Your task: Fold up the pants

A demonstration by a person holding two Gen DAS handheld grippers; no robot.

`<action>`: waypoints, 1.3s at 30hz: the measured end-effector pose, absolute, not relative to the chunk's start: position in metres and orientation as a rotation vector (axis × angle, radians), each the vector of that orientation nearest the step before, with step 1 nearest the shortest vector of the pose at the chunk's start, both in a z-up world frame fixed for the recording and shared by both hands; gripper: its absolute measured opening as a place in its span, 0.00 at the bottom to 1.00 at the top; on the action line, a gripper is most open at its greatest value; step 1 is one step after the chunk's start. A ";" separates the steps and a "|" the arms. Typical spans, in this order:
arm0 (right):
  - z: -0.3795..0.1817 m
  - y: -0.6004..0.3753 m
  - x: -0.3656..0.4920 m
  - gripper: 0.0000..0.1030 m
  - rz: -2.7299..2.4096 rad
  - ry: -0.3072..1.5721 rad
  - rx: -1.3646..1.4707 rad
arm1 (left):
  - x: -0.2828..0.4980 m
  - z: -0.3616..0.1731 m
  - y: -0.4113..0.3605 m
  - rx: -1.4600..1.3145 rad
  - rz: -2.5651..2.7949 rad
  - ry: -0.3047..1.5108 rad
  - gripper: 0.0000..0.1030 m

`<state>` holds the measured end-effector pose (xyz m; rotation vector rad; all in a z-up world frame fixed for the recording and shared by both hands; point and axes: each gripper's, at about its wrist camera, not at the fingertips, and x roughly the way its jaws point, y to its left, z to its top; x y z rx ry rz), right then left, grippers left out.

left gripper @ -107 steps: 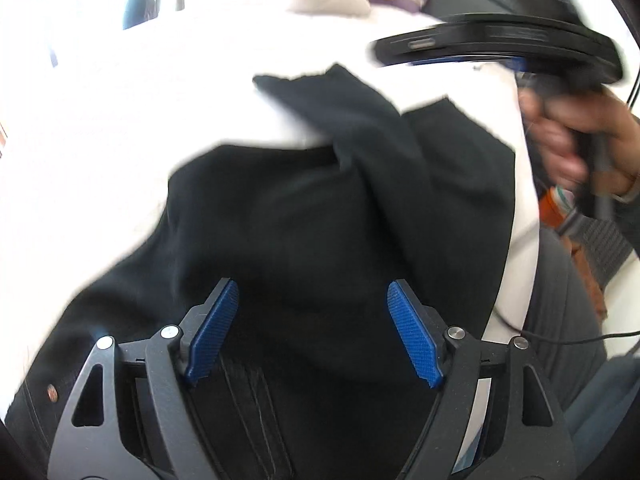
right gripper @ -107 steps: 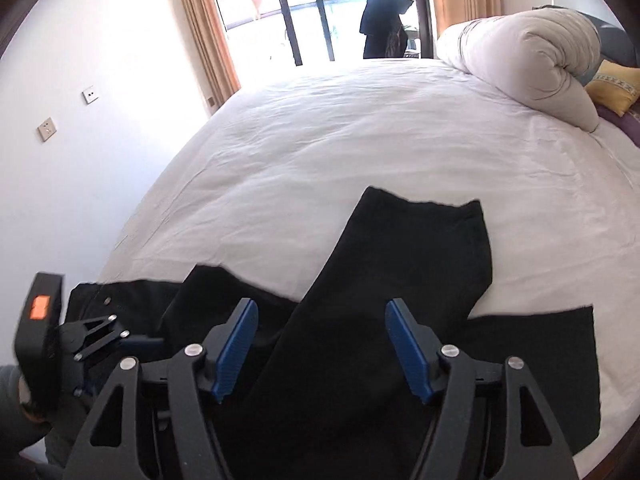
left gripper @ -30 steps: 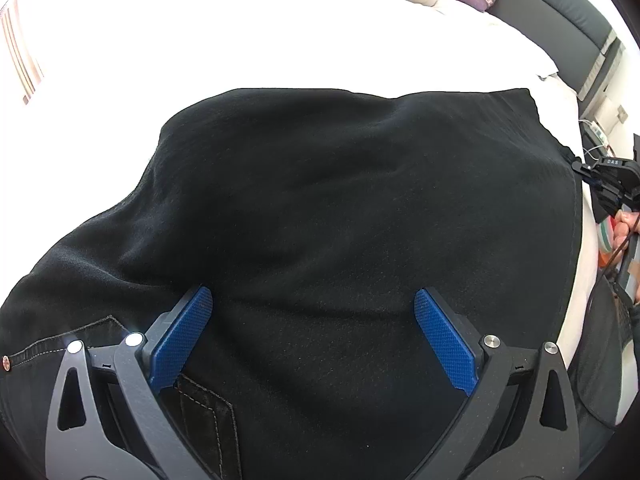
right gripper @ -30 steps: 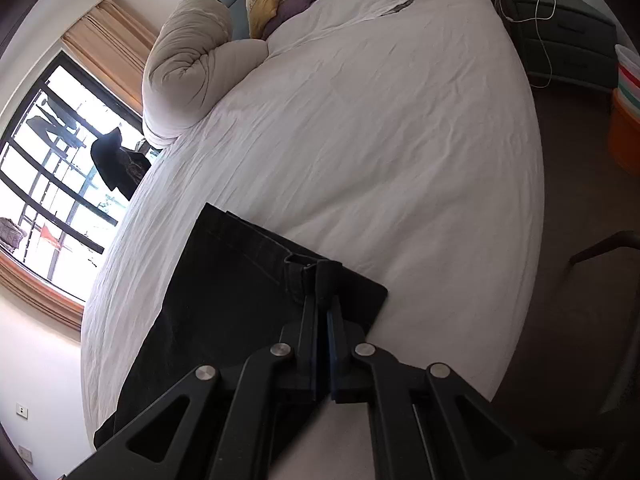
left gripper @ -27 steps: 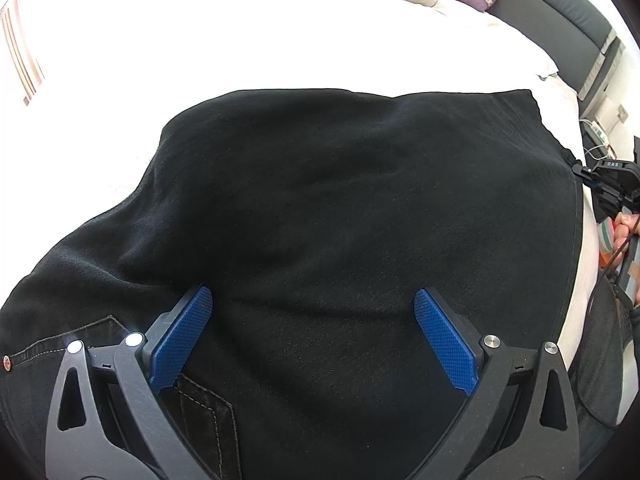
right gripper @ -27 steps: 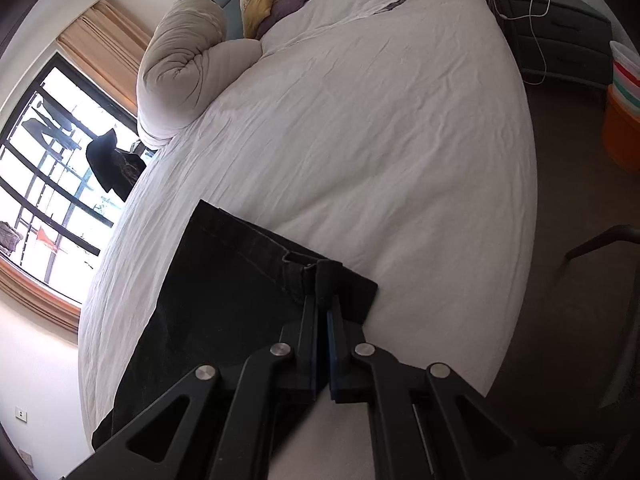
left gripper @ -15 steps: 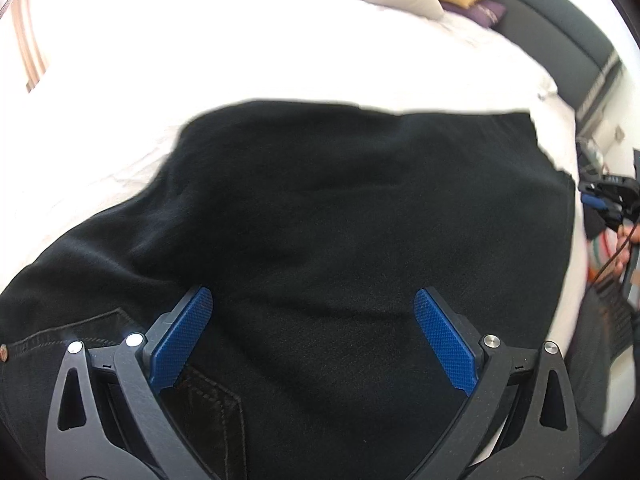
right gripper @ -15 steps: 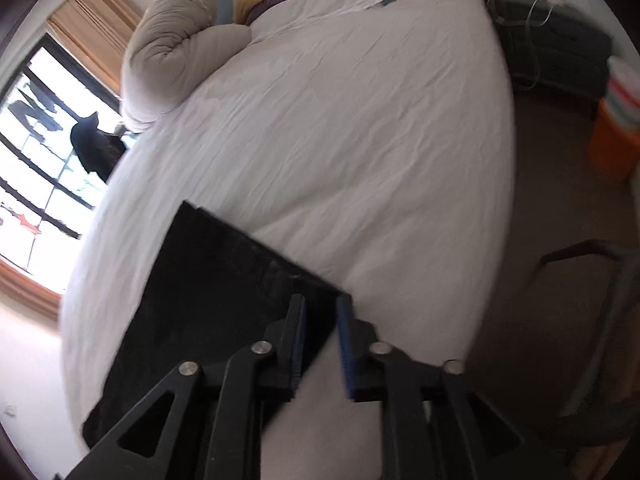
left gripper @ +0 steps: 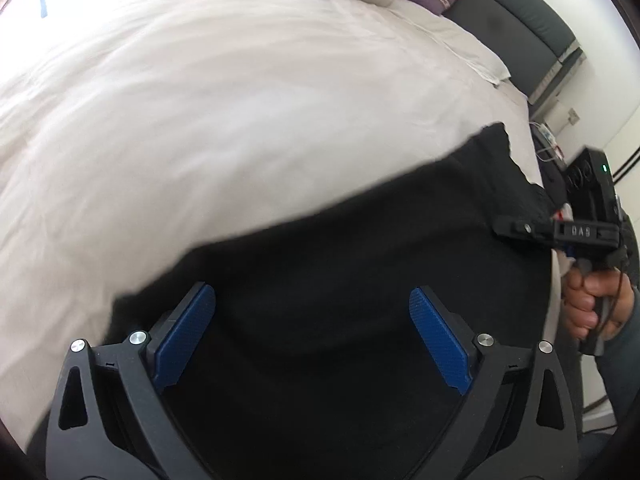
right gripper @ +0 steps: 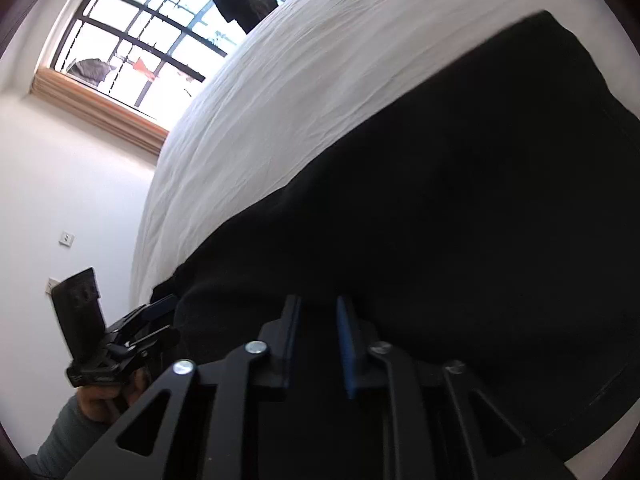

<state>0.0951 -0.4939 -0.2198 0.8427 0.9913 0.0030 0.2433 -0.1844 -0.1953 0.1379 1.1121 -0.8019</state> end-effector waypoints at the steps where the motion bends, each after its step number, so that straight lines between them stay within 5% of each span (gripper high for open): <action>1: -0.222 -0.503 0.087 0.00 -0.026 0.993 0.854 | 0.250 -0.194 -0.185 0.138 -0.802 1.105 0.95; 8: -0.209 -0.544 0.041 0.00 -0.200 0.966 0.833 | 0.274 -0.167 -0.141 0.117 -0.508 1.035 0.91; 12: -0.186 -0.529 0.052 0.25 -0.135 0.921 0.813 | 0.237 -0.133 -0.175 0.108 -0.763 0.988 0.91; 16: -0.190 -0.488 0.095 0.28 0.132 0.889 0.871 | 0.212 -0.164 -0.228 0.181 -0.847 1.068 0.88; 18: -0.209 -0.479 0.113 0.26 0.145 0.939 0.873 | 0.219 -0.181 -0.223 0.189 -0.802 1.092 0.78; 19: -0.222 -0.483 0.119 0.09 0.121 0.970 0.894 | 0.223 -0.181 -0.213 0.169 -0.796 1.077 0.70; 20: -0.229 -0.491 0.121 0.00 0.109 0.963 0.927 | 0.228 -0.178 -0.205 0.154 -0.788 1.081 0.50; 22: -0.235 -0.516 0.114 0.00 0.056 0.921 0.976 | 0.238 -0.174 -0.186 0.155 -0.725 1.084 0.26; 28: -0.222 -0.597 0.071 0.04 -0.282 0.844 0.958 | 0.268 -0.152 -0.127 0.083 -0.577 1.061 0.26; 32: -0.200 -0.567 0.070 0.25 -0.119 0.796 0.960 | 0.243 -0.134 -0.165 0.092 -0.711 1.032 0.27; 33: -0.198 -0.560 0.077 0.37 -0.028 0.790 0.973 | 0.240 -0.139 -0.178 0.098 -0.740 1.053 0.28; 36: -0.201 -0.520 0.108 0.58 0.176 0.824 0.953 | 0.235 -0.168 -0.198 0.094 -0.751 1.126 0.45; 38: -0.219 -0.516 0.126 0.57 0.182 0.904 0.936 | 0.237 -0.174 -0.186 0.056 -0.746 1.095 0.44; 39: -0.229 -0.521 0.128 0.39 0.168 0.903 0.946 | 0.240 -0.173 -0.184 0.044 -0.733 1.095 0.44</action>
